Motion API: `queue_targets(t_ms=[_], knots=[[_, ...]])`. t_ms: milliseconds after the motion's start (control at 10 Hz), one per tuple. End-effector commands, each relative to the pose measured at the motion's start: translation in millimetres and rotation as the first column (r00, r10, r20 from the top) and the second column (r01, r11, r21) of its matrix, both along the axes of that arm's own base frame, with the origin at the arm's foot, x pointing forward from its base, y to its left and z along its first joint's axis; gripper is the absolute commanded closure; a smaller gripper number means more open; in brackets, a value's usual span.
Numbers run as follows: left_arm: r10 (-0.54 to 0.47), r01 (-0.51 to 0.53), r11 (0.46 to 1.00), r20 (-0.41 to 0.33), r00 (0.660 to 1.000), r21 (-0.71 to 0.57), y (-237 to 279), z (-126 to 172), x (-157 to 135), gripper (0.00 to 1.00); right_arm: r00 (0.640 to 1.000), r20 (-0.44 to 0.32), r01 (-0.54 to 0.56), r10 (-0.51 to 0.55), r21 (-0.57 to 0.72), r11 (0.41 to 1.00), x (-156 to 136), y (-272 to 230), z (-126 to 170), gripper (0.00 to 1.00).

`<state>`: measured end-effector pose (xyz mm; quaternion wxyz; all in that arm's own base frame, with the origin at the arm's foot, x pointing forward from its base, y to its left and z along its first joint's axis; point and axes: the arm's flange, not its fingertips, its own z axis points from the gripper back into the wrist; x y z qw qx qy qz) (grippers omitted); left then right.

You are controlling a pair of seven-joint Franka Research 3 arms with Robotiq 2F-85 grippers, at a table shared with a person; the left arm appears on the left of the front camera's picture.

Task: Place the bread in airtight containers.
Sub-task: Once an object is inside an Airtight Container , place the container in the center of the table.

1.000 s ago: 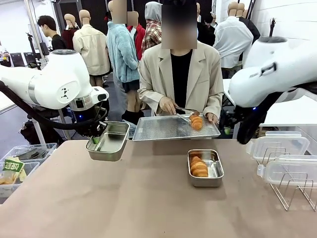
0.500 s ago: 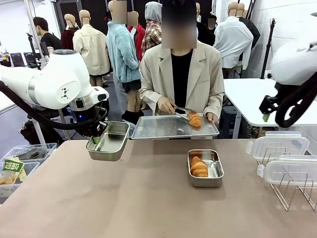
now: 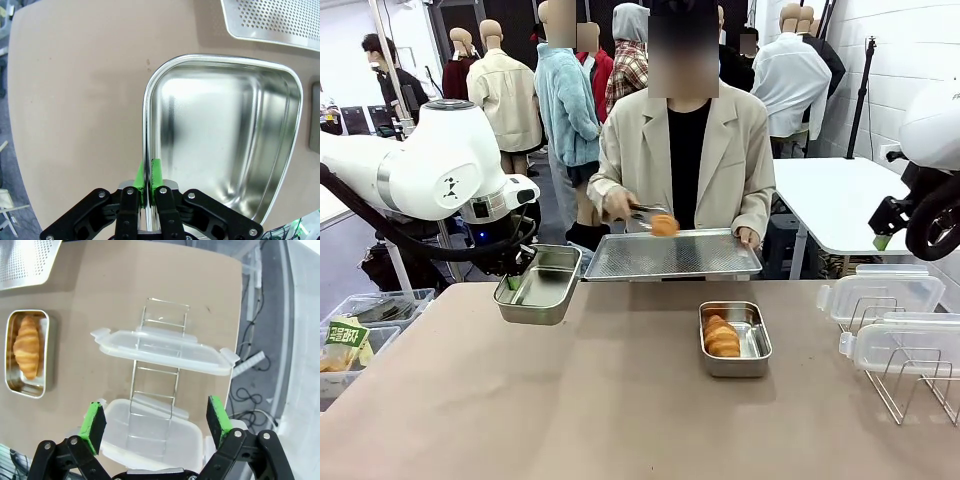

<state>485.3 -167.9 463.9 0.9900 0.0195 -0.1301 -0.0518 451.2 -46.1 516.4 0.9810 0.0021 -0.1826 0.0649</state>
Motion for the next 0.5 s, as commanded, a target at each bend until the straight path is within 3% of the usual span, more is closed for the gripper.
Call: queue_targets(t_ms=[0, 400], knots=[[-0.013, 0.013, 1.0, 0.019, 1.0, -0.004, 2.8, 1.5, 0.4, 1.0, 1.0, 0.003, 0.021, -0.021, -0.012, 1.0, 0.3, 3.0, 2.3, 0.0], [-0.013, 0.013, 1.0, 0.019, 1.0, -0.004, 2.8, 1.5, 0.4, 1.0, 1.0, 0.003, 0.021, -0.021, -0.012, 1.0, 0.3, 3.0, 2.3, 0.0]])
